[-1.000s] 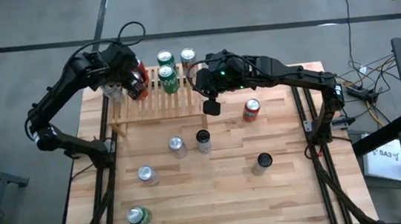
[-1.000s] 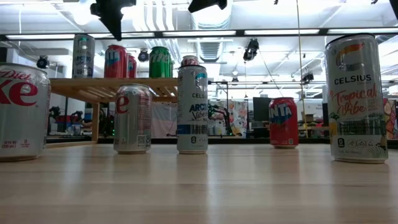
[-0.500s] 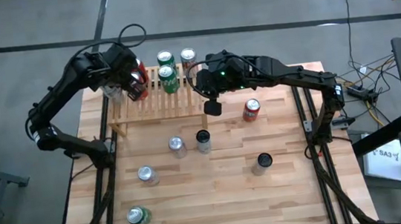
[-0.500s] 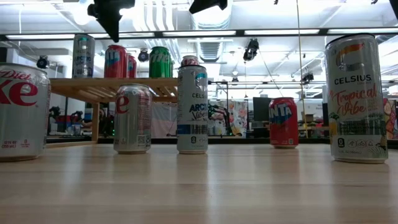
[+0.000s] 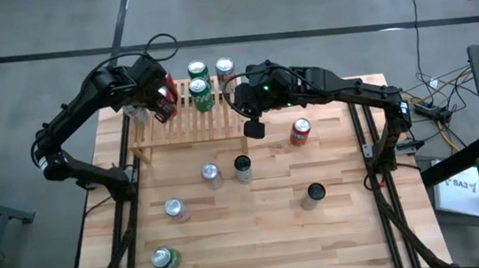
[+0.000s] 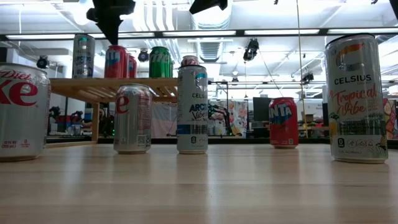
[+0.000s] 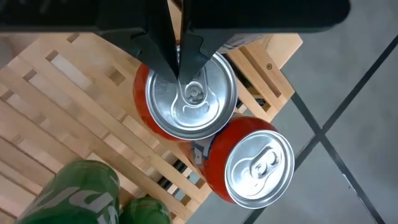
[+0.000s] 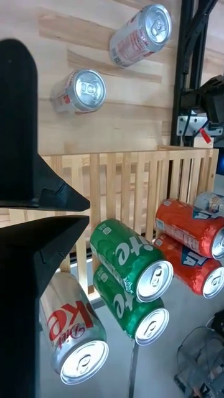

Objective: Place canned beverage on shelf
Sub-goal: Put the bottom orange soda can on the shelf aligned with the other orange soda can

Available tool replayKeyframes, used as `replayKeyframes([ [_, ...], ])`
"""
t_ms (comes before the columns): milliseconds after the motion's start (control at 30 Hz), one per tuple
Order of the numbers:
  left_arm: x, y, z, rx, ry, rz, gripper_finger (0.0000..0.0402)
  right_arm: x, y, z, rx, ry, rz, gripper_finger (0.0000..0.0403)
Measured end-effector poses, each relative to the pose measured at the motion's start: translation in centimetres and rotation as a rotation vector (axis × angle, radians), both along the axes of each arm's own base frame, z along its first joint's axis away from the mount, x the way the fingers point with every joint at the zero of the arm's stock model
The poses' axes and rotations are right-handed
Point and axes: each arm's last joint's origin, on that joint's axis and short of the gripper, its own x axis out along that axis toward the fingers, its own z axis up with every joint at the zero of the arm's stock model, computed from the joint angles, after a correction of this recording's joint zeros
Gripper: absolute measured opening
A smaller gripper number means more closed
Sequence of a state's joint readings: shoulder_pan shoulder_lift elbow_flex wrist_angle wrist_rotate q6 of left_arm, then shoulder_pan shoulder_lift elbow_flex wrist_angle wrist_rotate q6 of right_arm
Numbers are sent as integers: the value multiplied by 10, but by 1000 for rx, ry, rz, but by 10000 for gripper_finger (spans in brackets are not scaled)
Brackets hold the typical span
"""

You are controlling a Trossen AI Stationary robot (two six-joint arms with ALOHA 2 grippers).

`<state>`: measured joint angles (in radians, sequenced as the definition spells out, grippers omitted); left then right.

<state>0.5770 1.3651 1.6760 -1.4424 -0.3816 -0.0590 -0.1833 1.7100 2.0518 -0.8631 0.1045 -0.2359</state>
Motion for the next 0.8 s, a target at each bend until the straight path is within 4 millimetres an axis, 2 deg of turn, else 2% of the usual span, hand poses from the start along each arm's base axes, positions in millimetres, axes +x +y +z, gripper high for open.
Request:
replayKeyframes([
  [800, 5, -9, 1, -8, -37, -1, 0, 0, 0, -1, 2, 4, -1, 13],
])
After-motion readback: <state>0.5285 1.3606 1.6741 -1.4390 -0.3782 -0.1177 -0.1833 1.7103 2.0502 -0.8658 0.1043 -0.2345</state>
